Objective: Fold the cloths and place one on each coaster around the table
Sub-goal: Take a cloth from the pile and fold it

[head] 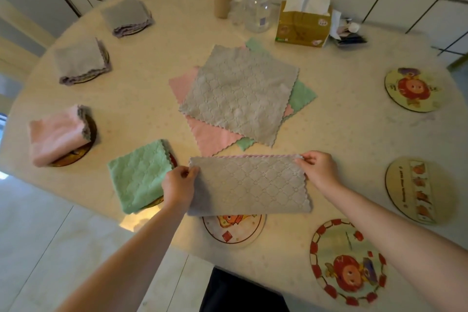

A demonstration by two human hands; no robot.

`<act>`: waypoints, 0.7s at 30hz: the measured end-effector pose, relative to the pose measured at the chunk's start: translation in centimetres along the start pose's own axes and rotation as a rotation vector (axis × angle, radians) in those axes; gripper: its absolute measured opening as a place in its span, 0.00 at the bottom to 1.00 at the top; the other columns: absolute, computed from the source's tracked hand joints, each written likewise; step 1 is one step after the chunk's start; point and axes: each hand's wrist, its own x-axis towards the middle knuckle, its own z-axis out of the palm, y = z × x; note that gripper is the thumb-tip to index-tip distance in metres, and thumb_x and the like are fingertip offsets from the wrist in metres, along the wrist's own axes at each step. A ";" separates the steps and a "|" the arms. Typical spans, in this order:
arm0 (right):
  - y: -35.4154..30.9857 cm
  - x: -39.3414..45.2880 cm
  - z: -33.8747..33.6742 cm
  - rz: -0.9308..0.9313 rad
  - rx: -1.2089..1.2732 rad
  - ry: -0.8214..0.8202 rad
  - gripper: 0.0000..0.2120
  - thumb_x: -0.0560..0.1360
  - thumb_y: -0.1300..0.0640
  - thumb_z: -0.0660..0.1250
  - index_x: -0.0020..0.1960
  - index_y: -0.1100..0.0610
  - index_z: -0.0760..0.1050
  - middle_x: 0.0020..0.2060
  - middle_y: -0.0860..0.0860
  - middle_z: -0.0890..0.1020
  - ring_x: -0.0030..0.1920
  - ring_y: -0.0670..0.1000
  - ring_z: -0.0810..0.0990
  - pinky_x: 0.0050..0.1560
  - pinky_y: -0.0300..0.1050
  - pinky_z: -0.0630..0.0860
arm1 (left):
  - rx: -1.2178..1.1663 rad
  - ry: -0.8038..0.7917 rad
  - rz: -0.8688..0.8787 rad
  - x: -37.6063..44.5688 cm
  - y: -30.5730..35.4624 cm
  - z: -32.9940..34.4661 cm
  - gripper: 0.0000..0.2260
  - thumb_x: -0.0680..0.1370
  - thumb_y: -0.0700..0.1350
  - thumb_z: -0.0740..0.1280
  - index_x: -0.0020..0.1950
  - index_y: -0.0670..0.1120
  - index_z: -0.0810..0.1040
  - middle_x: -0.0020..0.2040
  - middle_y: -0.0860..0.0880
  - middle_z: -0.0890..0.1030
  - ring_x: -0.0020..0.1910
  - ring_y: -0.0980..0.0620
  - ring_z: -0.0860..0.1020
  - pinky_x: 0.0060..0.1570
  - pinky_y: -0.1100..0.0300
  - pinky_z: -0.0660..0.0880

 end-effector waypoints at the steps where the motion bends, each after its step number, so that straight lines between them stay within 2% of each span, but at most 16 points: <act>1: -0.1 0.1 0.0 0.002 -0.007 0.004 0.07 0.71 0.57 0.73 0.44 0.61 0.81 0.39 0.54 0.84 0.40 0.51 0.81 0.43 0.42 0.74 | 0.010 0.007 0.005 0.0 0.2 0.1 0.11 0.78 0.51 0.66 0.44 0.44 0.81 0.40 0.45 0.81 0.41 0.45 0.77 0.40 0.53 0.73; 7: -0.7 0.2 0.1 0.020 -0.029 0.021 0.07 0.72 0.57 0.71 0.44 0.61 0.81 0.39 0.55 0.84 0.42 0.53 0.81 0.45 0.44 0.75 | 0.073 0.043 0.044 0.0 1.2 0.5 0.10 0.79 0.49 0.64 0.46 0.45 0.79 0.41 0.47 0.77 0.38 0.50 0.73 0.37 0.56 0.67; 13: -1.1 0.4 0.3 0.030 -0.070 0.044 0.07 0.72 0.57 0.71 0.45 0.61 0.80 0.41 0.56 0.84 0.41 0.53 0.79 0.42 0.40 0.70 | 0.132 0.075 0.060 0.4 1.3 0.9 0.12 0.79 0.49 0.64 0.49 0.41 0.79 0.44 0.43 0.79 0.42 0.45 0.75 0.38 0.56 0.68; 16: -1.6 0.0 -0.2 0.002 -0.020 0.102 0.08 0.74 0.57 0.69 0.49 0.61 0.77 0.44 0.54 0.82 0.44 0.53 0.79 0.44 0.41 0.71 | 0.128 0.099 0.099 -0.7 1.6 0.8 0.13 0.80 0.48 0.63 0.59 0.42 0.76 0.52 0.43 0.80 0.46 0.46 0.76 0.42 0.54 0.72; 18: -1.8 -1.5 -1.0 -0.130 -0.028 0.133 0.10 0.76 0.58 0.66 0.55 0.61 0.75 0.50 0.55 0.80 0.50 0.52 0.78 0.50 0.41 0.72 | 0.209 0.117 0.269 -2.3 1.1 0.6 0.17 0.79 0.44 0.62 0.68 0.43 0.69 0.62 0.45 0.75 0.56 0.46 0.74 0.54 0.51 0.74; 21: -1.1 -6.1 -1.9 -0.450 -0.203 -0.011 0.14 0.78 0.59 0.62 0.63 0.59 0.71 0.60 0.51 0.74 0.60 0.47 0.72 0.61 0.40 0.70 | 0.474 0.098 0.770 -5.8 -1.1 0.9 0.23 0.76 0.40 0.65 0.71 0.44 0.68 0.68 0.47 0.70 0.69 0.47 0.66 0.68 0.46 0.66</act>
